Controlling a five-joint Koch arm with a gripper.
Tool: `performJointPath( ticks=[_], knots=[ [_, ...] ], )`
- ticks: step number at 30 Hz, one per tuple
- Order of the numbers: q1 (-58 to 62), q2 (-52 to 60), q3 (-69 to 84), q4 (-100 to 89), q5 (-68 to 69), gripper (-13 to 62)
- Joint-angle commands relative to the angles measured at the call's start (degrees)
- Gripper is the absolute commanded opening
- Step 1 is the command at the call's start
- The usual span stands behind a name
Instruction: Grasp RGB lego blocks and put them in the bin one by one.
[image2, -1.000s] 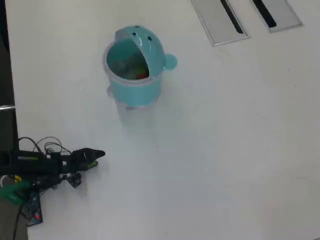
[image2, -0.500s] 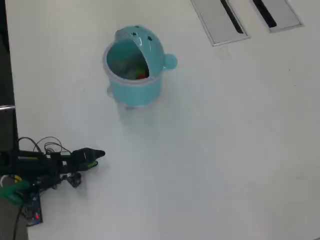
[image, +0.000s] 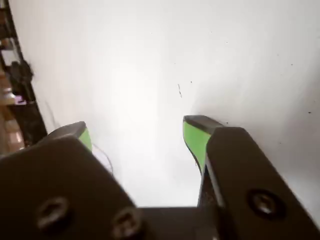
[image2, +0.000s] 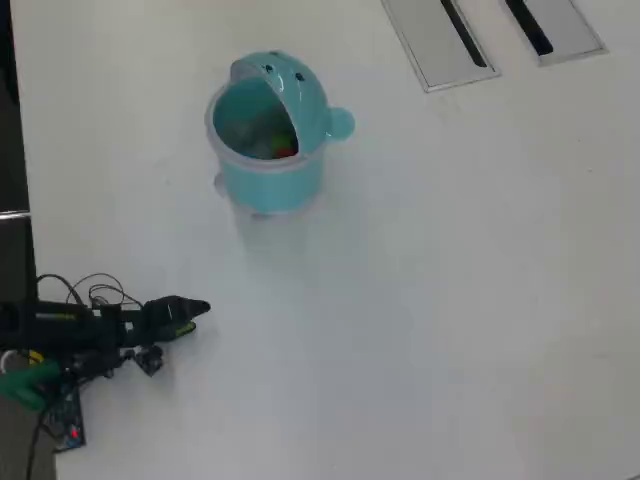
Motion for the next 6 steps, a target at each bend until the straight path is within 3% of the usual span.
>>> performJointPath(
  ticks=[1, 6],
  knots=[
    [0.00, 3.16, 4.22, 3.78, -0.09, 34.1],
    [0.00, 3.16, 4.22, 3.78, -0.09, 34.1]
  ],
)
